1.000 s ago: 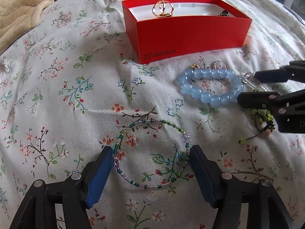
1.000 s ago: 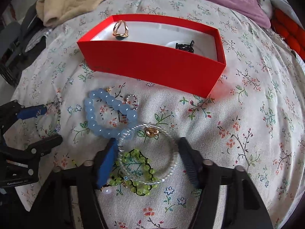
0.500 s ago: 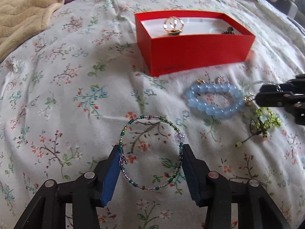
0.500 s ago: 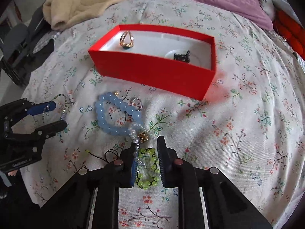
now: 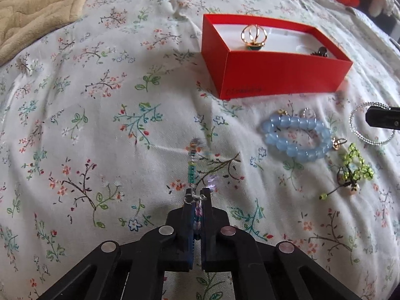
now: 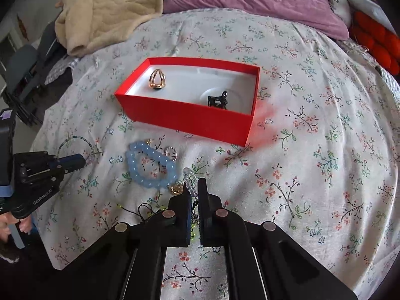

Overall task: Organize jewelry
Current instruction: 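Carry both bracelets over the red box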

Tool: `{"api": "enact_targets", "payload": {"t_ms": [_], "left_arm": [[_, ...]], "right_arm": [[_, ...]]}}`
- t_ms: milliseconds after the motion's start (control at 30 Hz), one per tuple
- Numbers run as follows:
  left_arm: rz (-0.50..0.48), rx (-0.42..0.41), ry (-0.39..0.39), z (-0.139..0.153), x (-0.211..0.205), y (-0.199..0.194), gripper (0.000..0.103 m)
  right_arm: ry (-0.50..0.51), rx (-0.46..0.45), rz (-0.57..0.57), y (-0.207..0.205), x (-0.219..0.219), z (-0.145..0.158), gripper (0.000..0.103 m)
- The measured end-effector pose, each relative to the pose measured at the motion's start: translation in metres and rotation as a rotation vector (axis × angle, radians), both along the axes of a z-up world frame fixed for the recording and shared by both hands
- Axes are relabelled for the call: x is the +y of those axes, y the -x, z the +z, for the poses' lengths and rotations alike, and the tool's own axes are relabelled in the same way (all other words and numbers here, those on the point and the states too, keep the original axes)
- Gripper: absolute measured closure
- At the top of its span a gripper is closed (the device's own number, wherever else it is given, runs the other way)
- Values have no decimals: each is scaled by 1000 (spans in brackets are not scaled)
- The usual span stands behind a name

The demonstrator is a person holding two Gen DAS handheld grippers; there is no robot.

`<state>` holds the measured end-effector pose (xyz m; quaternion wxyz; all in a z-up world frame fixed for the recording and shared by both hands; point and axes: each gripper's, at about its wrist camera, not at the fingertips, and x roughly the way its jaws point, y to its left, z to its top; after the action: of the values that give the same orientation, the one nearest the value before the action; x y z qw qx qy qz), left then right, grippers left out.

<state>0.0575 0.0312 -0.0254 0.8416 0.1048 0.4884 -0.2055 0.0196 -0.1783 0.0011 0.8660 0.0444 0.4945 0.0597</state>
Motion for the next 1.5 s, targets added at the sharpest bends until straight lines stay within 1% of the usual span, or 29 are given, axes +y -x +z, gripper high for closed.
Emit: {"api": "enact_targets", "payload": {"t_ms": [67, 233, 433, 600, 700, 900, 1100, 1233, 1300, 1367, 1433, 1500], "left_arm": [[3, -4, 8, 3, 1, 0, 103], [17, -2, 69, 15, 6, -2, 103], [16, -48, 111, 43, 4, -7, 103], [9, -80, 138, 64, -10, -18, 103], [9, -79, 167, 72, -21, -28, 103], [17, -46, 237, 75, -46, -53, 103], [12, 3, 303, 69, -70, -74, 103], [-23, 42, 400, 65, -84, -84, 103], [-24, 60, 425, 60, -88, -90, 103], [-10, 81, 413, 53, -89, -95, 103], [5, 91, 366, 45, -90, -99, 103], [17, 84, 314, 39, -92, -101, 103]], "right_arm": [[3, -6, 0, -1, 0, 3, 99], [-8, -15, -6, -2, -2, 10, 99], [-32, -40, -14, -8, -5, 27, 99], [-48, -72, -20, -20, -7, 44, 99], [-67, -87, -30, -31, -9, 54, 99], [-102, -92, -59, -55, -12, 58, 99], [-101, -83, -63, -79, -8, 49, 99], [-88, -81, -59, -92, -6, 41, 99], [-87, -83, -54, -96, -7, 37, 99], [-93, -79, -58, -100, -11, 33, 99], [-97, -73, -67, -103, -17, 28, 99], [-103, -74, -72, -104, -22, 26, 99]]}}
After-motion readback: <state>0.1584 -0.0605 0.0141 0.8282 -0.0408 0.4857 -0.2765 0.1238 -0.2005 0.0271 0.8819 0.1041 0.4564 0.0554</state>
